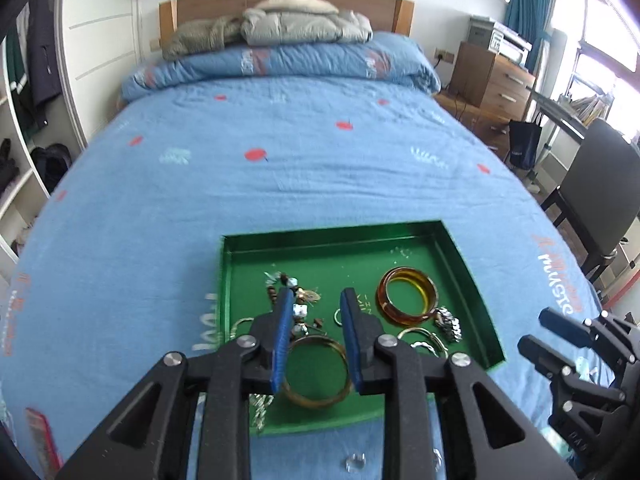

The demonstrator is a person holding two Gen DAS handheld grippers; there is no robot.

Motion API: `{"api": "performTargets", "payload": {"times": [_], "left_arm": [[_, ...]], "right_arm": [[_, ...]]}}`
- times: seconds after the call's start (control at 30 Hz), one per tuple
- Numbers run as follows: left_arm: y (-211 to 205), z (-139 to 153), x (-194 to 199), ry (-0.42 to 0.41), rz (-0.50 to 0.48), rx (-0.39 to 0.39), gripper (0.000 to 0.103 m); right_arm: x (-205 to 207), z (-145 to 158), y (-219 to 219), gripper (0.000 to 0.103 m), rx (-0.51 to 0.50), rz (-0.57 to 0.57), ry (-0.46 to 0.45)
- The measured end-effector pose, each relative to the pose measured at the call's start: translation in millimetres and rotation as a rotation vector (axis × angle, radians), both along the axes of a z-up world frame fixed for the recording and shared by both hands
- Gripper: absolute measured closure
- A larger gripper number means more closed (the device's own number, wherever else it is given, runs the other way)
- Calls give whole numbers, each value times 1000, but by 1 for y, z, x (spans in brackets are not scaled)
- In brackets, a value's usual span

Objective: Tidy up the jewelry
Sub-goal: 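Carry the ring and watch into the green tray and open both tools, then withdraw both tools from the tray back over the last rings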

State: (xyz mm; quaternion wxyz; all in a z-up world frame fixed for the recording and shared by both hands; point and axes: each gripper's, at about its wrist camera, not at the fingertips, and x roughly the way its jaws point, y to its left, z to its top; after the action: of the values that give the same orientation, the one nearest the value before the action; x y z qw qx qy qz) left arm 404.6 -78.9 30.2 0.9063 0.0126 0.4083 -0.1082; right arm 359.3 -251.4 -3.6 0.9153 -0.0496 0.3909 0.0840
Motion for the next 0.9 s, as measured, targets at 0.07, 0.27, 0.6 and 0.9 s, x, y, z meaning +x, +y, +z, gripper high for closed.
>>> {"api": "performTargets", "payload": {"times": [0.07,0.27,0.6,0.9], "left_arm": [[10,21,-25,-33,11,3,80],[30,58,-102,-127,72,54,80],[49,84,-230,-291,147,129,68],[63,82,-291,-331,169,117,66]], "right_arm": [[-21,25,5,68,2,6,-42],[-87,75,16,65,32,29,-125],[-187,112,23,65,68,50,-209],[-240,111,23,55,111,43,-248]]}}
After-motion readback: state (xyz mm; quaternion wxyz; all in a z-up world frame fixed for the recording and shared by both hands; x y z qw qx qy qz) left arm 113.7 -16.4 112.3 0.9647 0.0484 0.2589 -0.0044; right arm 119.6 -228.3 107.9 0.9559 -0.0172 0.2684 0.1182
